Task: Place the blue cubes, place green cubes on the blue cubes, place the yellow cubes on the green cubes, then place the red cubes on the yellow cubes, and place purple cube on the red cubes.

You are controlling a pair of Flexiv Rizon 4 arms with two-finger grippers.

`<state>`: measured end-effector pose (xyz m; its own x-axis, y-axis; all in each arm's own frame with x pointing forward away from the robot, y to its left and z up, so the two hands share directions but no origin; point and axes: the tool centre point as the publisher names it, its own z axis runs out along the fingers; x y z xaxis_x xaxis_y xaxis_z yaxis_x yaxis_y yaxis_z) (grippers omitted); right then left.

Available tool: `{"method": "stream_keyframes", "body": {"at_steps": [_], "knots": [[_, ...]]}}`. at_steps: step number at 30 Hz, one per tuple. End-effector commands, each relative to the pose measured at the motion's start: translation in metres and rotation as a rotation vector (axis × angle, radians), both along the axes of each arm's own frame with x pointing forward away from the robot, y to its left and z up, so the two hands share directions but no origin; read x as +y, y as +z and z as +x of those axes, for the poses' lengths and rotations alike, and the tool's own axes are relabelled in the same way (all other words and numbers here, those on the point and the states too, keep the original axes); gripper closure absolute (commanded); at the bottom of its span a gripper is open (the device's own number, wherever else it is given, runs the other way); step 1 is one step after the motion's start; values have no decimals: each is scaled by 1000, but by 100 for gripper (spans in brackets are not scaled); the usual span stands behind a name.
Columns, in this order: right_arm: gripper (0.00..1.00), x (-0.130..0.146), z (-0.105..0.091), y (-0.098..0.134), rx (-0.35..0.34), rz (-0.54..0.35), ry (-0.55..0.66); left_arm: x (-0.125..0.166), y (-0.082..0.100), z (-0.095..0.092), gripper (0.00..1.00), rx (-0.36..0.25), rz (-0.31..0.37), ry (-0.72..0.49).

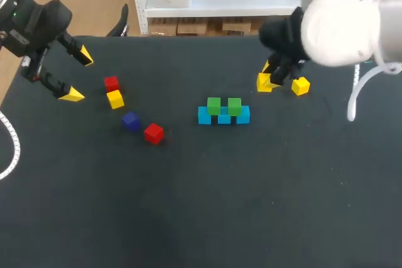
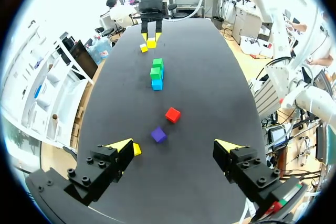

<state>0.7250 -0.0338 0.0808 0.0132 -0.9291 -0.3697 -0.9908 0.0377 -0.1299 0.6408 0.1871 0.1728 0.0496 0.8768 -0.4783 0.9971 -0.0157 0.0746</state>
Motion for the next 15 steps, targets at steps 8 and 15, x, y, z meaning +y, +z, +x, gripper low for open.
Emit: {"method": "stream_keyframes", "body": {"at_steps": [8, 15], "knots": [[100, 33, -7, -3, -49, -20, -6, 1, 0, 0, 0, -1, -2, -2], [100, 55, -3, -8, -28, 8, 19, 1, 0, 0, 0, -1, -2, -2]]}}
